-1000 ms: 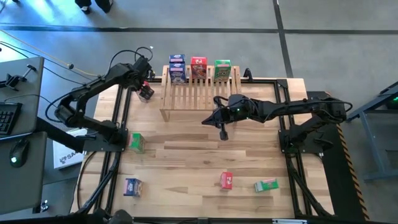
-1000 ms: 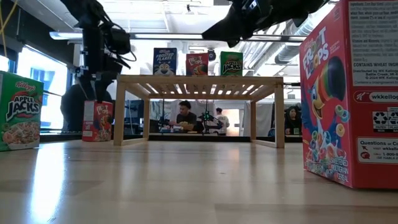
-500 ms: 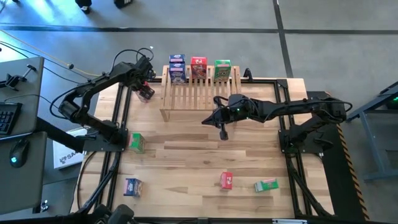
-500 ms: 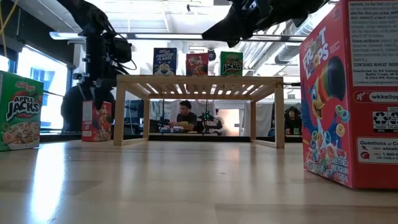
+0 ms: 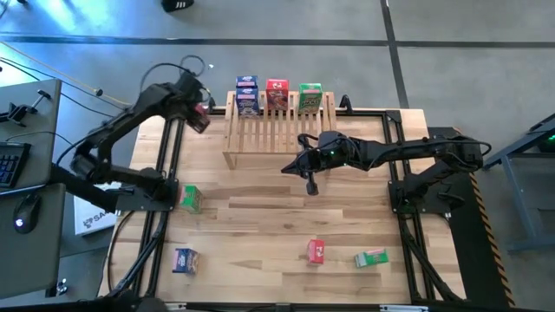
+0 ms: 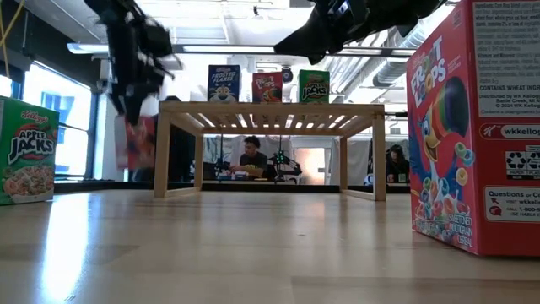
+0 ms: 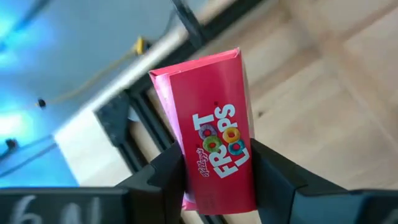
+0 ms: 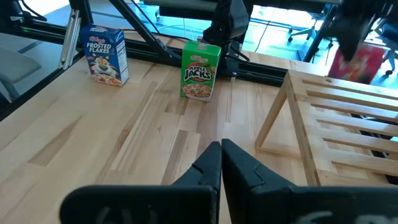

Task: Stack cereal on shelf
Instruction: Put the top red cereal box on the shelf and align it with the other red cereal box

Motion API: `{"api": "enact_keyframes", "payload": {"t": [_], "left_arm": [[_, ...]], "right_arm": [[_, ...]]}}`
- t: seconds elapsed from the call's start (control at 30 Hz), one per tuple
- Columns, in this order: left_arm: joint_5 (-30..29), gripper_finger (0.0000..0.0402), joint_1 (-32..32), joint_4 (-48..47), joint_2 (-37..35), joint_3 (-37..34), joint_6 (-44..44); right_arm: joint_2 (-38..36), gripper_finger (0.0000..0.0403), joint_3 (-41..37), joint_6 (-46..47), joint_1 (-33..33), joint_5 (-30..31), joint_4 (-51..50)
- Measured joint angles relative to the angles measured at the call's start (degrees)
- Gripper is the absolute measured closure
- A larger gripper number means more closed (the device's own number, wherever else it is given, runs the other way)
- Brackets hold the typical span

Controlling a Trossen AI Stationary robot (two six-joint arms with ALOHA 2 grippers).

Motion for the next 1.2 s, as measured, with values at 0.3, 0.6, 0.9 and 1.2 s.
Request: {"api": "enact_keyframes", "payload": {"t": [0.3,0.6,0.9,1.2], "left_arm": [[2.8,0.0266,-3.5,-6.9,-13.2,11.4,4.1],[7.8,0.0266,-16.1,-16.6,-21.5,21.1,2.7],[13.6,0.0266,-30.3,-13.4,-17.2,22.3,1.6],[12.1,0.0266,-41.7,-10.9,-2.4,30.2,6.9]], "right_arm": [[0.0,0.0403,0.0,0.6,0.0,-0.1,0.0],[0.0,0.0403,0.0,1.1,0.0,-0.2,-0.1],[0.0,0.0403,0.0,2.7,0.0,-0.2,0.0],[-1.6,0.0403,0.0,3.2,0.0,-0.2,-1.3]]}}
